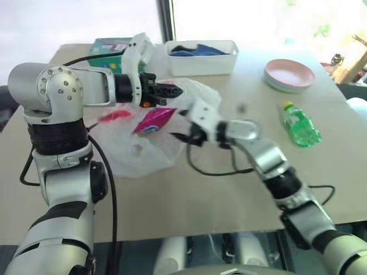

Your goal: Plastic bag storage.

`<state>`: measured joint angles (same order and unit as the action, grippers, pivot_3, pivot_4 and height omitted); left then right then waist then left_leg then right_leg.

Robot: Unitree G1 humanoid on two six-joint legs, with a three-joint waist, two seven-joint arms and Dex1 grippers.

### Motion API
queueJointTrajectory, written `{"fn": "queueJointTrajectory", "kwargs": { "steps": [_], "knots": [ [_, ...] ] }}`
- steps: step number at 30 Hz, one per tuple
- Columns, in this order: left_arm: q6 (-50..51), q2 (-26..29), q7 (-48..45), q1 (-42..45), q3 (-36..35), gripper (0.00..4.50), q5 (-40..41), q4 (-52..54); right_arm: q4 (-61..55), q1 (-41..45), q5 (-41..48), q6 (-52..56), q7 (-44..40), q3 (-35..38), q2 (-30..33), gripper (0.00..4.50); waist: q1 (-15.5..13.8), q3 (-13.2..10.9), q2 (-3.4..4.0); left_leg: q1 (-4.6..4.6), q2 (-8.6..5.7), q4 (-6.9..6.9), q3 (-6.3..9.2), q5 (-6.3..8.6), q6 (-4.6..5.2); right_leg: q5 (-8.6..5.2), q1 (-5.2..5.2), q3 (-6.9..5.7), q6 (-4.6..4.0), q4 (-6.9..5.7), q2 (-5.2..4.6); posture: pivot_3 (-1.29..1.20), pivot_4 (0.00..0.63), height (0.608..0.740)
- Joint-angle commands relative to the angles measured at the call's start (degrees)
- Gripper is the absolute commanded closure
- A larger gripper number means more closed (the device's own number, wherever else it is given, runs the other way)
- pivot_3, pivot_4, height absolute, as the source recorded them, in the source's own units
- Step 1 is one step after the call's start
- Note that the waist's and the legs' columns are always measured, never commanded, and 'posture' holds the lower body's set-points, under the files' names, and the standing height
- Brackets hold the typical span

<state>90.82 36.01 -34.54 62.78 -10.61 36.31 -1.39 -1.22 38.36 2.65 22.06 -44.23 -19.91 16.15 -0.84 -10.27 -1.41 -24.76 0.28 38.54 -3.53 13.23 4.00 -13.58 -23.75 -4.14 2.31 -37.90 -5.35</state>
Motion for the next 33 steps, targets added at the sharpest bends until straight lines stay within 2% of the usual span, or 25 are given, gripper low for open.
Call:
{"fn": "queueJointTrajectory", "kwargs": {
  "steps": [1, 8, 12, 14, 16, 21, 26, 33],
  "knots": [
    [-5.6, -2.9, 1.9, 1.8, -2.1, 4.5, -1.0, -2.7, -10.9, -4.9, 3.2, 1.8, -4.0, 3.4, 6.1, 1.23, 0.0, 0.0, 0.01, -0.04, -0.01, 0.01, 0.01, 0.0, 0.01, 0.0, 0.0, 0.0, 0.01, 0.01, -0.01, 0.0, 0.15, 0.74],
    [-6.5, -5.9, 1.6, 0.3, -5.9, 4.5, 2.1, -2.2, -26.5, -12.7, 8.4, 14.5, 0.2, 14.4, 13.2, 1.23, 1.3, 0.0, 0.04, 0.09, 0.29, -0.09, -0.1, -0.07, -0.14, 0.0, -0.04, 0.0, 0.0, -0.08, 0.26, 0.0, 0.15, 0.74],
    [-7.1, -8.7, 3.2, 0.0, -8.3, 4.5, 3.4, -1.5, -27.8, -13.2, 3.6, 18.6, 9.3, 18.4, 14.2, 1.23, 1.4, 0.0, 0.04, 0.16, 0.3, -0.06, -0.14, -0.07, -0.14, 0.0, -0.02, 0.05, 0.01, -0.12, 0.25, 0.0, 0.15, 0.74],
    [-6.7, -11.1, 5.3, 0.4, -10.6, 4.5, 4.0, -1.4, -23.9, -11.3, -0.2, 20.1, 14.7, 21.2, 15.6, 1.23, 1.2, 0.0, 0.03, 0.15, 0.28, -0.03, -0.13, -0.07, -0.14, 0.0, -0.02, 0.07, 0.01, -0.12, 0.23, 0.0, 0.15, 0.74],
    [-10.2, -11.9, 5.1, -2.1, -8.8, 4.5, 3.6, 1.8, -18.9, -8.5, -1.8, 22.2, 18.8, 24.4, 16.7, 1.23, 1.0, 0.0, 0.04, 0.09, 0.24, 0.0, -0.13, -0.07, -0.13, 0.01, -0.02, 0.07, 0.02, -0.11, 0.19, 0.0, 0.15, 0.74],
    [-10.2, -14.0, 6.1, -7.3, -7.2, 4.5, 5.3, 7.9, 0.6, -2.0, -2.7, 28.5, 23.4, 28.5, 19.4, 1.23, 0.9, 0.0, 0.04, 0.12, 0.23, -0.04, -0.18, -0.07, -0.13, 0.03, -0.02, 0.21, 0.03, -0.09, 0.15, 0.0, 0.15, 0.74],
    [-10.0, -13.7, 6.7, -10.0, -5.9, 4.5, 6.1, 11.3, 18.9, 5.4, 3.5, 36.5, 19.6, 33.3, 20.0, 1.23, 1.4, 0.0, 0.08, 0.12, 0.25, -0.12, -0.26, -0.07, -0.12, 0.03, -0.04, 0.25, 0.02, -0.05, 0.2, 0.0, 0.15, 0.74],
    [-8.8, -15.3, 9.1, -11.6, -7.9, 4.5, 8.6, 13.3, 36.0, 13.1, 10.4, 45.2, 9.1, 32.4, 22.4, 1.23, 1.5, 0.0, 0.03, 0.27, 0.29, -0.12, -0.24, -0.06, -0.1, 0.03, 0.12, 0.3, 0.02, -0.04, 0.24, 0.0, 0.15, 0.74]
  ]
}}
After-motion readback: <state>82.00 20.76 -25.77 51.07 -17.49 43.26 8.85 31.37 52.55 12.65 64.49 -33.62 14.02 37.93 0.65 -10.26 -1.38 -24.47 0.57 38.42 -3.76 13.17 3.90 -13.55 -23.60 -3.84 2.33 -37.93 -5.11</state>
